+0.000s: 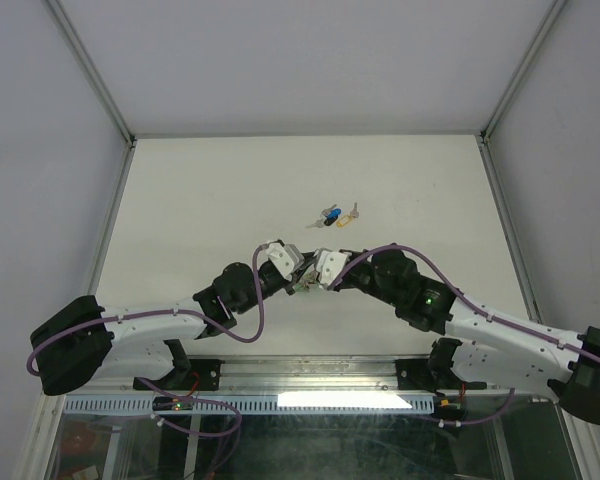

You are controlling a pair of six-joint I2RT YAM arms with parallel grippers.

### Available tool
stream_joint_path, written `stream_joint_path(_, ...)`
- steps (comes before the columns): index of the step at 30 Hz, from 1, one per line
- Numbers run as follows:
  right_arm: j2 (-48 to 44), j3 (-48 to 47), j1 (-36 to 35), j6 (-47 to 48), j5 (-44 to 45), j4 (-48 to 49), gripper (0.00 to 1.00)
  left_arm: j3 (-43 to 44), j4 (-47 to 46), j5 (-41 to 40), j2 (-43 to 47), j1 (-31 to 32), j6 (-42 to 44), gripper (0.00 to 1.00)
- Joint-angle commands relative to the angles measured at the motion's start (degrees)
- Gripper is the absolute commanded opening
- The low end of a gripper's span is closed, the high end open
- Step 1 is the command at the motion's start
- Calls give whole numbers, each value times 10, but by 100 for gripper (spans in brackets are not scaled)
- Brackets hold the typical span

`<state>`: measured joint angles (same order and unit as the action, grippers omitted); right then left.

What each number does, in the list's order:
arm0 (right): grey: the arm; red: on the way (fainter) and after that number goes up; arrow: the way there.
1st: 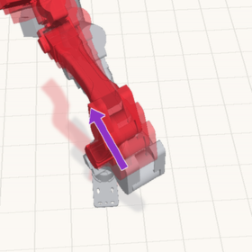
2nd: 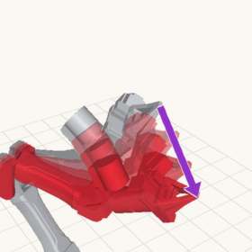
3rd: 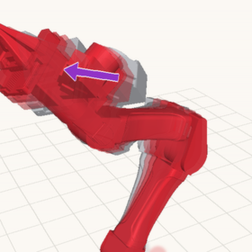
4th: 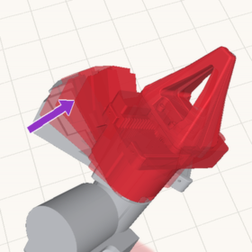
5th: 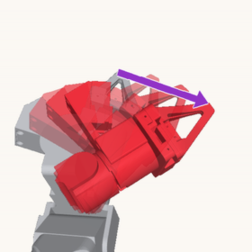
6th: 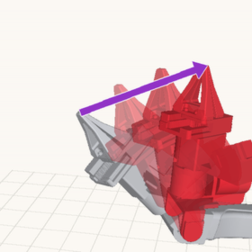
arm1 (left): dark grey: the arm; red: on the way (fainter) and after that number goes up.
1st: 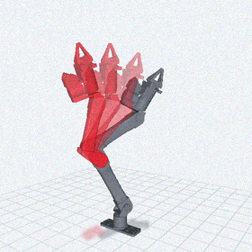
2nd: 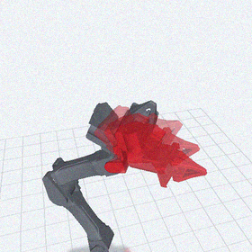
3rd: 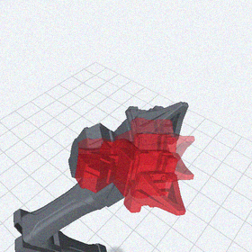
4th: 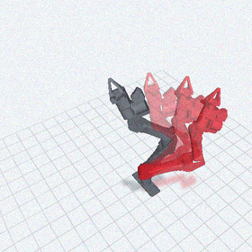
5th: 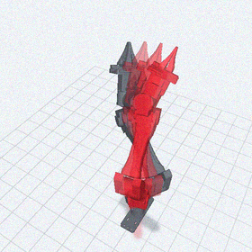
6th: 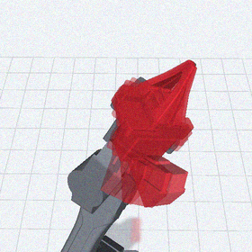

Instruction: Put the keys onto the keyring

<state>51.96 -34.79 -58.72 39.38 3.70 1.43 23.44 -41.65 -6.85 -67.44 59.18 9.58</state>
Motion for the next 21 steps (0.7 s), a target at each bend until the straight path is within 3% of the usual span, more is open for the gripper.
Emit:
stream_joint_path(1, 0, -5, -8, 7, 2, 47, 0, 2, -48, 14, 7, -1, 1, 0)
stream_joint_path(21, 14, -11, -25, 3, -14, 32, 0, 4, -46, 4, 6, -1, -1, 0)
